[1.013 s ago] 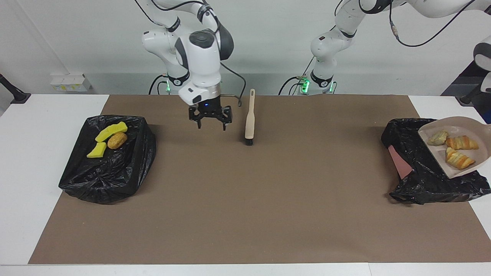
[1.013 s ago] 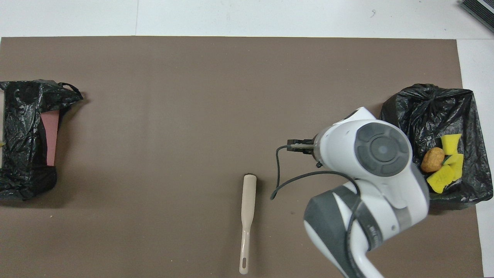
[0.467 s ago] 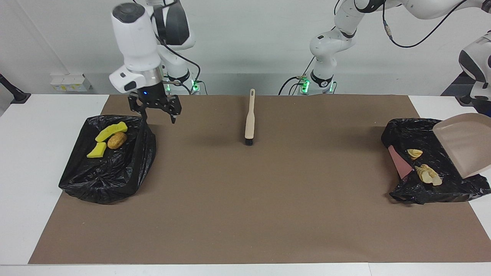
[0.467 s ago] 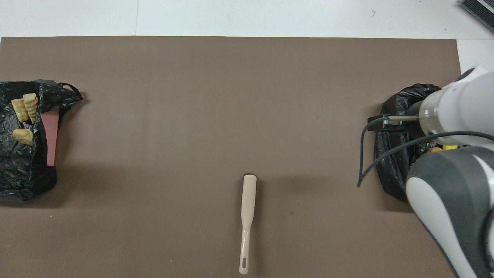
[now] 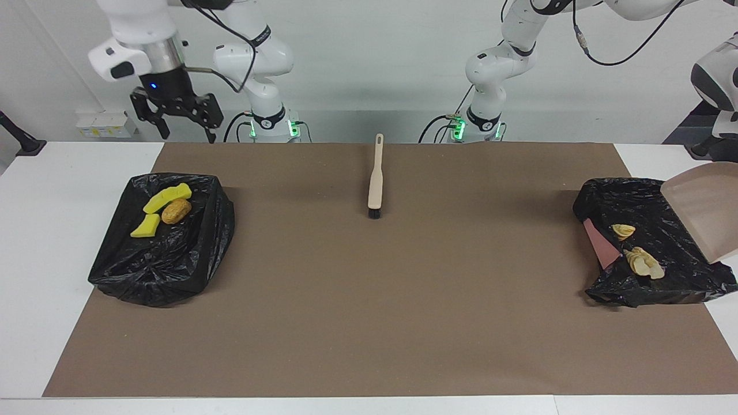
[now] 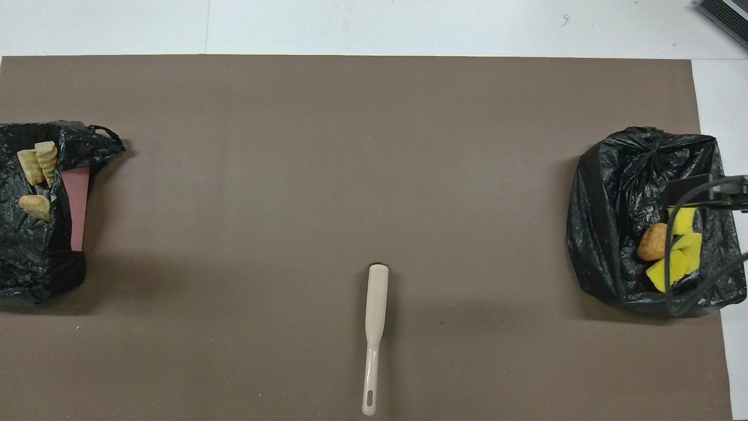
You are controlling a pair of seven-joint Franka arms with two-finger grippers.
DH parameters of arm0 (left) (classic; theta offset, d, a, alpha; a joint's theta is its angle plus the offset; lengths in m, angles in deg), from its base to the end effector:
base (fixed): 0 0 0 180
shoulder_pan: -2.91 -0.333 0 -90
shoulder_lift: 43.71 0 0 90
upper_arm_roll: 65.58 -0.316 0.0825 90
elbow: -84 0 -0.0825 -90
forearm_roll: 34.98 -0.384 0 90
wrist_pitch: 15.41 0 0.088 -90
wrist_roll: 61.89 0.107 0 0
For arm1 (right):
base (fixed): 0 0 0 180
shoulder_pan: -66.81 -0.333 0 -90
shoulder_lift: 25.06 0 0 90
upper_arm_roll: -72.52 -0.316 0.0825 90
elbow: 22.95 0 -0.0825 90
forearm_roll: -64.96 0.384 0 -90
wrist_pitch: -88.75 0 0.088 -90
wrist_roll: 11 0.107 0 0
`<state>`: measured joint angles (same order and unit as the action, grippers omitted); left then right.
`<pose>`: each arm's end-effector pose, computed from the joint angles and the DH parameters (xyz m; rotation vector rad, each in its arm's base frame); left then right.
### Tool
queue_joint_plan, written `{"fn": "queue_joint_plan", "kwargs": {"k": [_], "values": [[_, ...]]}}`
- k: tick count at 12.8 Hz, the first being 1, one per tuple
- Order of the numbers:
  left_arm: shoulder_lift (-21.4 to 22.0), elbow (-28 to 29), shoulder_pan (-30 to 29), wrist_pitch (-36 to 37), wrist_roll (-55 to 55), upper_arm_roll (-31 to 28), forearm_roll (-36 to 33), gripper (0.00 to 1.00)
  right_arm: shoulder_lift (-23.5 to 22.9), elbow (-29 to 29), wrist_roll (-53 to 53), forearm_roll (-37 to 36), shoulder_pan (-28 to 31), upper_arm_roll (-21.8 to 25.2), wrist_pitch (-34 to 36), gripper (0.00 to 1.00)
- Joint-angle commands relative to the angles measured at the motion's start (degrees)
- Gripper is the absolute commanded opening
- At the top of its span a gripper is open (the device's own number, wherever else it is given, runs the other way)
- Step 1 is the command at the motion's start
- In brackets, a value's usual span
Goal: Sweep and dump trash in bin
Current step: 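Carry the empty dustpan to the table center with the left gripper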
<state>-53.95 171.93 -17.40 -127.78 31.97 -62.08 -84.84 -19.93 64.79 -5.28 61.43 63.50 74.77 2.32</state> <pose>0.6009 0.2375 0.5969 -1.6740 1.7018 0.6998 0.5191 0.0015 0.6856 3.0830 -0.1345 0.1079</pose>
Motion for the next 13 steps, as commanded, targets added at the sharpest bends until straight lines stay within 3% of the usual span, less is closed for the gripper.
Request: {"fn": "queue_joint_plan", "kwargs": {"k": [1, 8, 13], "values": [[1.55, -0.04, 2.98, 3.38, -1.3, -0.16, 5.63, 0.0, 1.11, -2.31, -1.32, 0.38, 0.15, -0.59, 2.76, 1.0], [3.92, 1.01, 6.77, 11.63, -23.34, 0.28, 23.11, 0.0, 1.73, 1.47, -2.73, 0.54, -0.39, 1.7, 2.06, 1.0], [7.52, 6.63, 14.23, 16.05, -50.46, 0.46, 34.55, 0.0, 1.91, 2.26, -2.64, 0.81, -1.79, 4.25, 0.65, 1.0]]}}
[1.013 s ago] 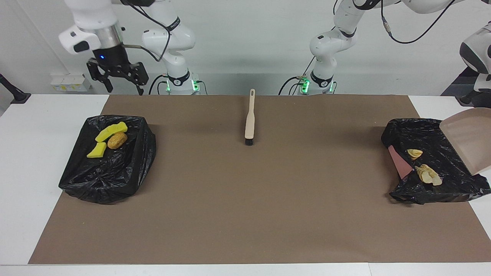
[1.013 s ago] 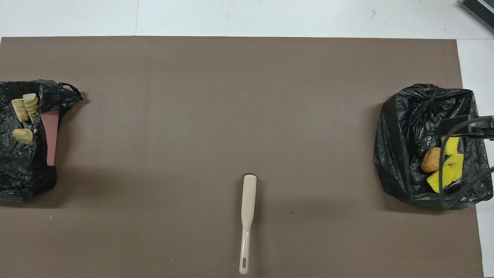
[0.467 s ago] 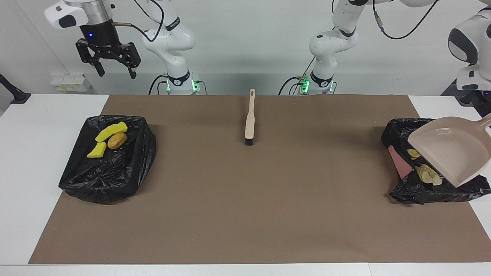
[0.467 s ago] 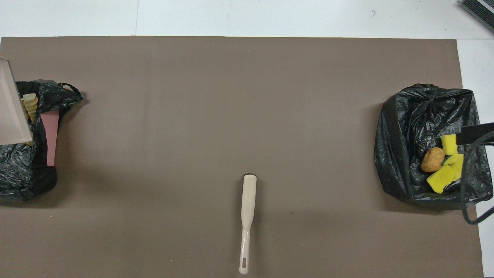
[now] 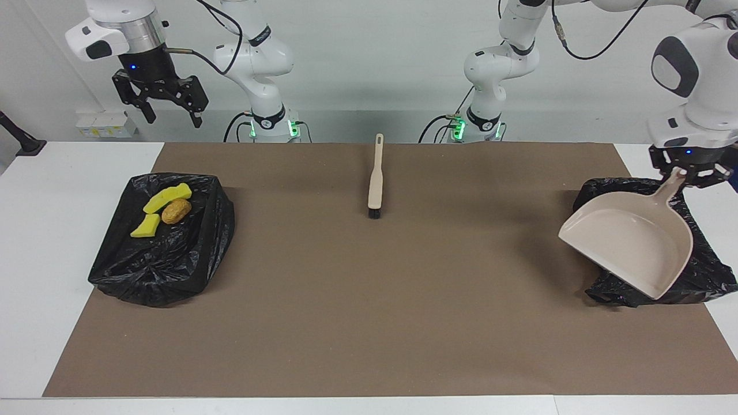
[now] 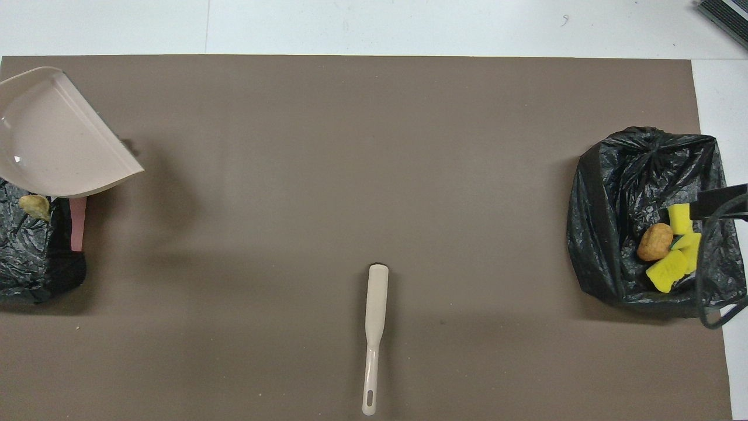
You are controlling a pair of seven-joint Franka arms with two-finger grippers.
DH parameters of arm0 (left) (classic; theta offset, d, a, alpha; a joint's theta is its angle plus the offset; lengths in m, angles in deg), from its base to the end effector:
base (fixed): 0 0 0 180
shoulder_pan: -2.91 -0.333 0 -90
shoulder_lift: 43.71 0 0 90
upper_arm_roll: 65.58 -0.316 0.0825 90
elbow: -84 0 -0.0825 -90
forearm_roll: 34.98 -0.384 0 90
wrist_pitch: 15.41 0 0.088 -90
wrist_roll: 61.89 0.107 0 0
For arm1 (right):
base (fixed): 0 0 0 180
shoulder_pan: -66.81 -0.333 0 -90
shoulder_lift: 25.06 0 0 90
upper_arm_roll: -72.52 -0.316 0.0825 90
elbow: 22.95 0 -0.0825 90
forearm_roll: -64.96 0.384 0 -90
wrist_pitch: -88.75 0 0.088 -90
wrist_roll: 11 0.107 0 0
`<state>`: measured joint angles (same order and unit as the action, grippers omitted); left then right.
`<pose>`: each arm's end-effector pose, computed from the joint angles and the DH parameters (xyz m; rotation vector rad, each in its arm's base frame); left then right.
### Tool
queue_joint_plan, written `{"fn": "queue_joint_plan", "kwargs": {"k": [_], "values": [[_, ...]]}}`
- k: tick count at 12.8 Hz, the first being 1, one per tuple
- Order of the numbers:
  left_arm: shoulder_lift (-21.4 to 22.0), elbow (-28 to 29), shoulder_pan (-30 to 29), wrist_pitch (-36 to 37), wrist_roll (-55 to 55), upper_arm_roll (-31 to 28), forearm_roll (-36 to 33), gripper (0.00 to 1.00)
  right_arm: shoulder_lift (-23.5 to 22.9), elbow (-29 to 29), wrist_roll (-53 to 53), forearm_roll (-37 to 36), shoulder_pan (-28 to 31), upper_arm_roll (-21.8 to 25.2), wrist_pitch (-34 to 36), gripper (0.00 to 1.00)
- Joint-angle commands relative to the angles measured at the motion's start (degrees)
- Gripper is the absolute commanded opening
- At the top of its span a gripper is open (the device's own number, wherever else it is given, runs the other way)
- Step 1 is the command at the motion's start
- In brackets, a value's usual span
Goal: Sweep and dump trash in bin
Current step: 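Carry the empty dustpan to the table center with the left gripper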
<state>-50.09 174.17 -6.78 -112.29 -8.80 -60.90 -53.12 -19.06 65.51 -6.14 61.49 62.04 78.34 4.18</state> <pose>0.5920 0.0843 0.5742 -2.5942 1.2147 0.2062 0.5106 -0.0198 0.6842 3.0881 -0.1694 0.0586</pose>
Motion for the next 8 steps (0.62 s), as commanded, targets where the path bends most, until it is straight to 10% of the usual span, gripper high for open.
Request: {"fn": "queue_joint_plan", "kwargs": {"k": [1, 8], "values": [[4.44, 5.54, 5.71, 0.55, -15.32, -0.72, 4.5, 0.0, 1.12, 1.8, -1.87, 0.83, -0.24, 0.94, -1.21, 1.0], [4.1, 9.24, 20.12, -2.16, -49.43, -0.72, 13.99, 0.0, 1.12, 3.21, -1.95, 1.71, -0.5, 0.59, -0.86, 1.0]]}}
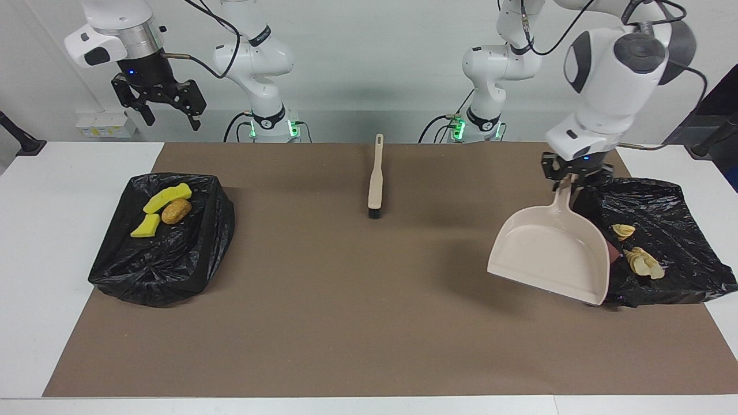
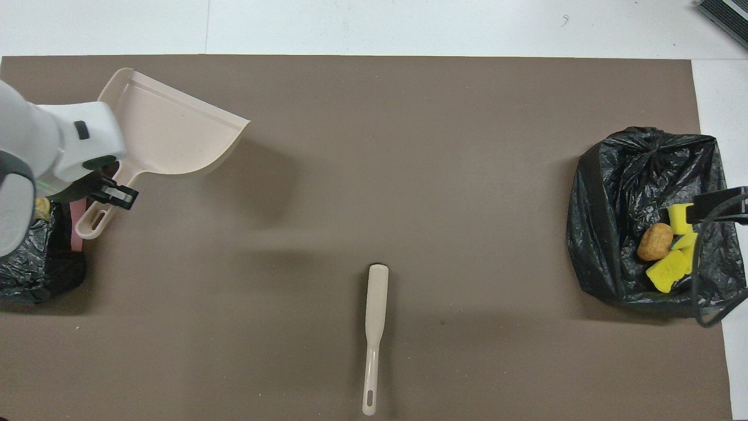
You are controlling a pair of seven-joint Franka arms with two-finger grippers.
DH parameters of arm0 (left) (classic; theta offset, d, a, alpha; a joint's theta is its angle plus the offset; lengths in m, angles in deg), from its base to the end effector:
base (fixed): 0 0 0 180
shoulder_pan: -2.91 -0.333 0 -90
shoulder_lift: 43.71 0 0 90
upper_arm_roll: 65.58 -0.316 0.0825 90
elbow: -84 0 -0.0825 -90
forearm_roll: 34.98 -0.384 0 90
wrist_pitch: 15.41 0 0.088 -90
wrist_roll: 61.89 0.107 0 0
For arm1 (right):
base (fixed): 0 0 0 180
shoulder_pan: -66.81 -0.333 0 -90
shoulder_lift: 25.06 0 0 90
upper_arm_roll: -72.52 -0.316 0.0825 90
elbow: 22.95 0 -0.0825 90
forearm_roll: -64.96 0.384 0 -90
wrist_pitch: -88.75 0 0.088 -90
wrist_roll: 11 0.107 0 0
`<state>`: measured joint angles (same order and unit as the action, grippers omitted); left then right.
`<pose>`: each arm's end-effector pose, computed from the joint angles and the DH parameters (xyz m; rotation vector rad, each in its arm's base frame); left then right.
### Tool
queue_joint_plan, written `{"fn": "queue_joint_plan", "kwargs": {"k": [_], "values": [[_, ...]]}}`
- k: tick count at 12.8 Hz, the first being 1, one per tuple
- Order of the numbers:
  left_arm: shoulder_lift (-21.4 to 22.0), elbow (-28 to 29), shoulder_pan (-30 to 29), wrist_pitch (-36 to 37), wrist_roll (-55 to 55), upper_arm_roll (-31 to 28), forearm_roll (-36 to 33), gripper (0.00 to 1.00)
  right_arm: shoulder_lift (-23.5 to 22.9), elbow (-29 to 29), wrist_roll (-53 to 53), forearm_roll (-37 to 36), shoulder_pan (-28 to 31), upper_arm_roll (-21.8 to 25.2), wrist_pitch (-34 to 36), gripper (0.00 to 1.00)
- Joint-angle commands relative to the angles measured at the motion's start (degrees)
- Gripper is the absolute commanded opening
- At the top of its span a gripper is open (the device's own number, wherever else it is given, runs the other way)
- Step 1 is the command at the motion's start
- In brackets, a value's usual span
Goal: Sweep and dump trash in bin
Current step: 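Carry the empty dustpan to the table center with the left gripper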
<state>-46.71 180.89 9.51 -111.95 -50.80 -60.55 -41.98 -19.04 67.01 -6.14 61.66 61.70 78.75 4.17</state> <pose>0.5639 -0.1030 0.5484 -2.9592 0.6215 0.0872 0.5111 -0.0202 0.6723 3.0913 -0.1695 0.0186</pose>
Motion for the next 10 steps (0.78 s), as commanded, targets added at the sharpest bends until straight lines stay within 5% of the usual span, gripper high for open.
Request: {"fn": "queue_joint_plan", "kwargs": {"k": [1, 10], "values": [[-0.32, 3.47, 6.11, -5.47, -12.87, -1.08, 4.26, 0.0, 1.1, 1.54, -1.95, 3.19, -0.17, 0.27, -0.51, 1.0], [-14.74, 2.86, 21.86, -24.64, -34.09, -1.17, 10.86, 0.0, 1.1, 0.84, -3.01, 3.3, -0.17, 0.1, 0.55, 1.0]]}}
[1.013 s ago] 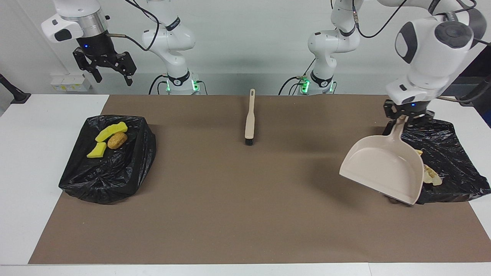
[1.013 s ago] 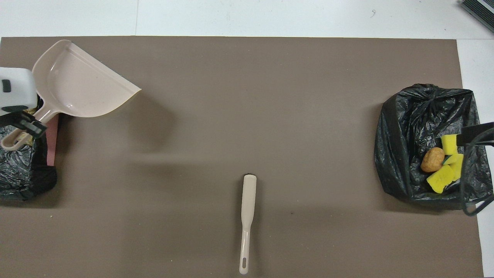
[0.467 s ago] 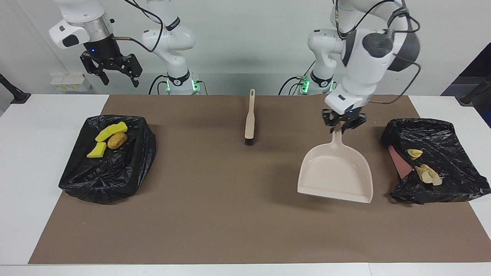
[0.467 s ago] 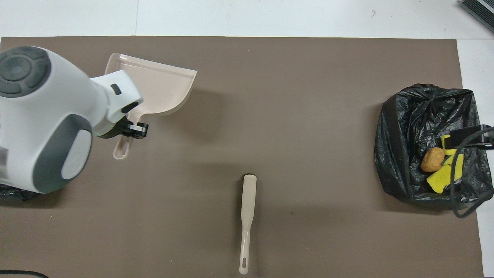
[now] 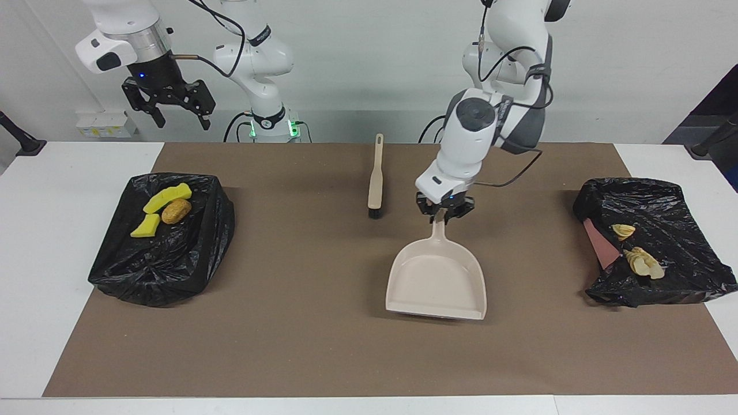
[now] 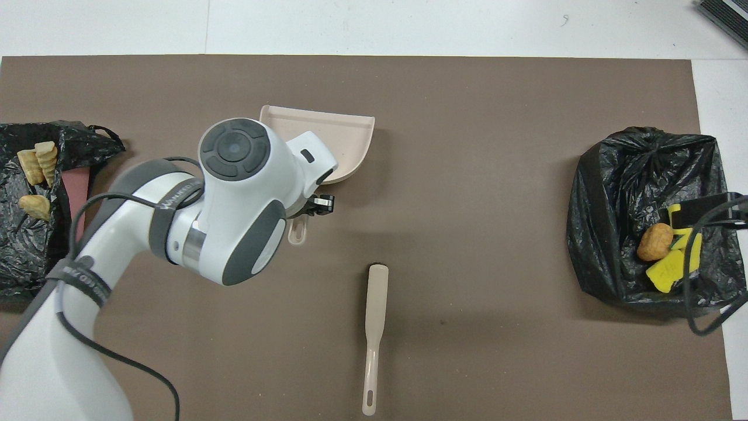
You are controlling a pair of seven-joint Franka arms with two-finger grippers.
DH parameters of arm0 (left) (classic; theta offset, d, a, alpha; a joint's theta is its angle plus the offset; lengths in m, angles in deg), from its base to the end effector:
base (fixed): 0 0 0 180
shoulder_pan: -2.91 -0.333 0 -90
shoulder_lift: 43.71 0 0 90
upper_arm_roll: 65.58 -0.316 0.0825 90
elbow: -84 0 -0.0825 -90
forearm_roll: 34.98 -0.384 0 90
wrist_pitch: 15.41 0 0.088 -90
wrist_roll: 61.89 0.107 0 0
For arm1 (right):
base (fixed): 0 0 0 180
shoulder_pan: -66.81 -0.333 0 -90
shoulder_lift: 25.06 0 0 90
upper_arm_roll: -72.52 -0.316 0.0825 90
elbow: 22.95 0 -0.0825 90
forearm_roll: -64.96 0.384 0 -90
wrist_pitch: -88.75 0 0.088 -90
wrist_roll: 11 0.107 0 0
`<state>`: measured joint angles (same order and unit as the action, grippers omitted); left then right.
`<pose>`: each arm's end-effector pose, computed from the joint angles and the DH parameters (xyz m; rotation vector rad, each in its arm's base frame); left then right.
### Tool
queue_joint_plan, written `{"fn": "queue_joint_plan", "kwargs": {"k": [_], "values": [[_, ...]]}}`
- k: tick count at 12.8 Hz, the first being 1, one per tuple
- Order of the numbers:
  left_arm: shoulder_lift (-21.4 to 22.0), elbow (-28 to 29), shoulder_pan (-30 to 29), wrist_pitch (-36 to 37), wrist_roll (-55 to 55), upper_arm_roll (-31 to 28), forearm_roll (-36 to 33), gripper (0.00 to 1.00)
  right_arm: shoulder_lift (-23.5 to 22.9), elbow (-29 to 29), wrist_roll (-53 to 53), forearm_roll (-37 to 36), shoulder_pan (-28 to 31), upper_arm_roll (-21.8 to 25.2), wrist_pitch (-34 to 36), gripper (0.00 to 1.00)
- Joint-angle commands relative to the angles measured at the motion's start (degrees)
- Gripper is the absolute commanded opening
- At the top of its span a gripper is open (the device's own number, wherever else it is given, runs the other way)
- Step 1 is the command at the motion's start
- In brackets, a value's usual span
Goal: Sweep and dump trash in bin
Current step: 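Carry the empty dustpan to the table center with the left gripper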
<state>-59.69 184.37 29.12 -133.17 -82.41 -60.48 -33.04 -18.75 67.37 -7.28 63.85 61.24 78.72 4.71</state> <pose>0.5459 -0.3293 0.4135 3.0703 -0.2604 -0.0013 0.5087 -0.0115 0.6710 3.1319 -0.1211 0.0001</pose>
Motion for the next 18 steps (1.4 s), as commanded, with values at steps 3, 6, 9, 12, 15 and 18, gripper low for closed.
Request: {"fn": "queue_joint_plan", "kwargs": {"k": [3, 6, 9, 12, 15, 18], "values": [[-5.71, -0.78, 5.32, -8.0, -6.89, -1.23, 1.75, 0.0, 0.82, 0.47, -1.88, 1.2, 0.3, 0.12, 0.1, 1.0], [-5.81, -1.05, 5.6, -8.8, -10.15, -1.32, 0.79, 0.99, 0.82, 0.47, -1.88, 1.2, 0.3, 0.12, 0.02, 1.0], [-4.24, -1.22, 4.02, -8.28, -11.04, -1.66, 0.78, 1.0, 0.82, 0.47, -1.88, 1.2, 0.3, 0.12, 0.1, 1.0], [-2.74, -2.8, -0.18, -6.88, -10.42, -1.93, 0.78, 1.0, 0.82, 0.47, -1.88, 1.2, 0.3, 0.12, 0.1, 1.0], [-1.6, -4.12, -5.37, -2.84, -6.05, -1.67, 1.22, 1.0, 0.82, 0.47, -1.88, 1.2, 0.3, 0.12, 0.02, 1.0], [0.77, -4.91, -10.82, 1.81, 1.16, -1.67, 1.84, 1.0, 0.82, 0.47, -1.88, 1.2, 0.3, 0.12, 0.1, 1.0]]}}
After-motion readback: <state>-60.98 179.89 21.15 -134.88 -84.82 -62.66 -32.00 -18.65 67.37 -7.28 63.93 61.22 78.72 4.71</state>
